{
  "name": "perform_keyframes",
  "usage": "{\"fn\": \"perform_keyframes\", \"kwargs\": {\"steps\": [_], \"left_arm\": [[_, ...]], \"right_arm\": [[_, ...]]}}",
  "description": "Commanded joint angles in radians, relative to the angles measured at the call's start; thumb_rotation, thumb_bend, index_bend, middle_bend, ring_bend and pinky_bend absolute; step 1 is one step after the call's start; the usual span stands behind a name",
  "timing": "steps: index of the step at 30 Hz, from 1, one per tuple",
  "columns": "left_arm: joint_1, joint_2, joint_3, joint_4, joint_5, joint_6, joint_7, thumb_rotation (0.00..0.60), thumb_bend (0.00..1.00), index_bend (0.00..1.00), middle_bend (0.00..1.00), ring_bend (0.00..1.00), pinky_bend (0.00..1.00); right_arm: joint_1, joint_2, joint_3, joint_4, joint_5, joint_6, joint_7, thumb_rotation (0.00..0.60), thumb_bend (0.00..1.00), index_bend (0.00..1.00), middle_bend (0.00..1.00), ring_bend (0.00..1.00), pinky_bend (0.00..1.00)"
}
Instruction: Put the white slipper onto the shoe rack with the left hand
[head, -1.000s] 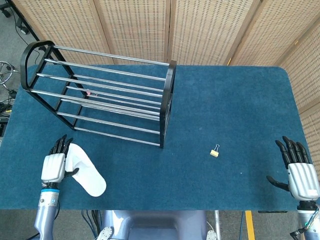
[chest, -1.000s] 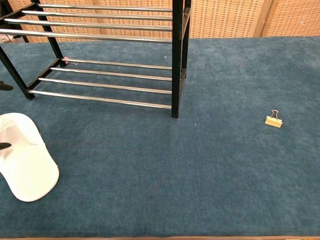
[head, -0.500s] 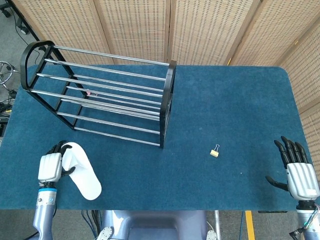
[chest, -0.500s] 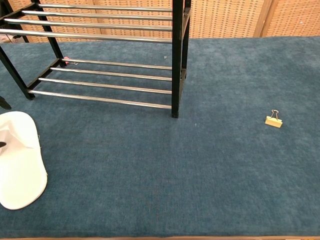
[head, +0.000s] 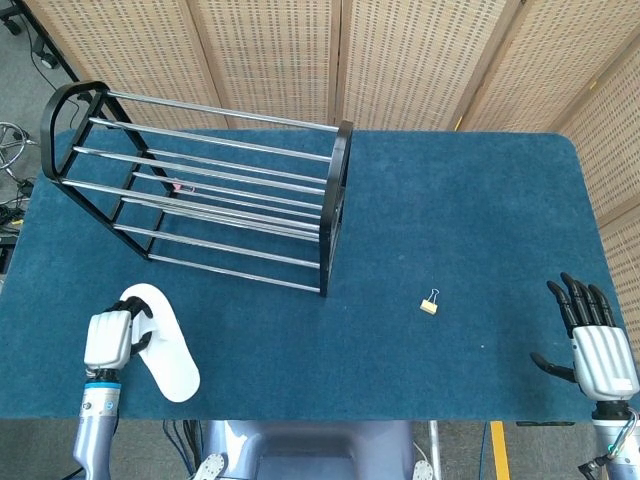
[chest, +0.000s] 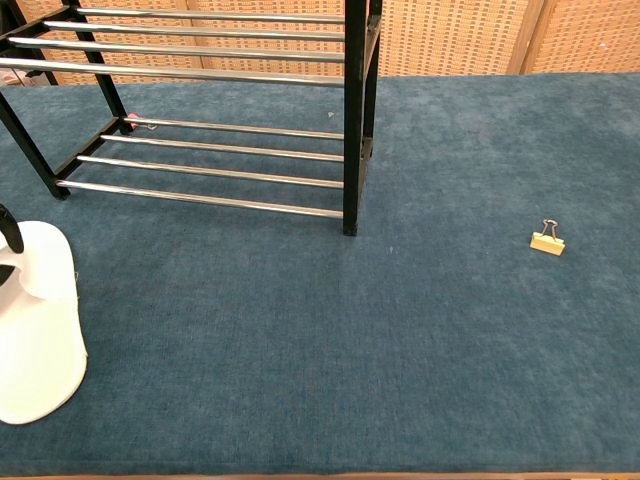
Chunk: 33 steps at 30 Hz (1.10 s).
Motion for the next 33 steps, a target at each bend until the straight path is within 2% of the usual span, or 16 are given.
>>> {"fn": "perform_keyframes", "kwargs": {"steps": [1, 6, 17, 24, 33], "left_arm": [[0.001, -0.012, -0.001, 0.015, 0.006, 0.007, -0.006, 0.6, 0.45, 0.58, 0.47, 0.43, 0.58], [0.001, -0.032, -0.002, 0.049, 0.026, 0.026, -0.034, 0.6, 0.52, 0.64, 0.51, 0.46, 0.61], [-0.013, -0.026, 0.021, 0.12, 0.125, 0.073, -0.172, 0.6, 0.61, 0.66, 0.52, 0.47, 0.61], [-0.034, 0.008, 0.042, 0.134, 0.201, 0.103, -0.239, 0.6, 0.62, 0.72, 0.56, 0.5, 0.61], [-0.08, 0.059, 0.047, 0.178, 0.303, 0.171, -0.333, 0.6, 0.61, 0.72, 0.57, 0.5, 0.61]], "right_arm": [[0.0, 0.001, 0.0, -0.001, 0.0, 0.0, -0.001, 0.6, 0.0, 0.0, 0.0, 0.0, 0.0], [0.0, 0.002, -0.001, -0.003, 0.003, -0.004, 0.0, 0.6, 0.0, 0.0, 0.0, 0.0, 0.0], [0.0, 0.003, -0.001, -0.004, 0.002, -0.004, 0.004, 0.6, 0.0, 0.0, 0.0, 0.0, 0.0], [0.001, 0.004, -0.001, -0.004, 0.004, -0.005, 0.006, 0.6, 0.0, 0.0, 0.0, 0.0, 0.0], [0.0, 0.007, 0.0, -0.004, 0.009, -0.007, 0.012, 0.6, 0.0, 0.0, 0.0, 0.0, 0.0]]}}
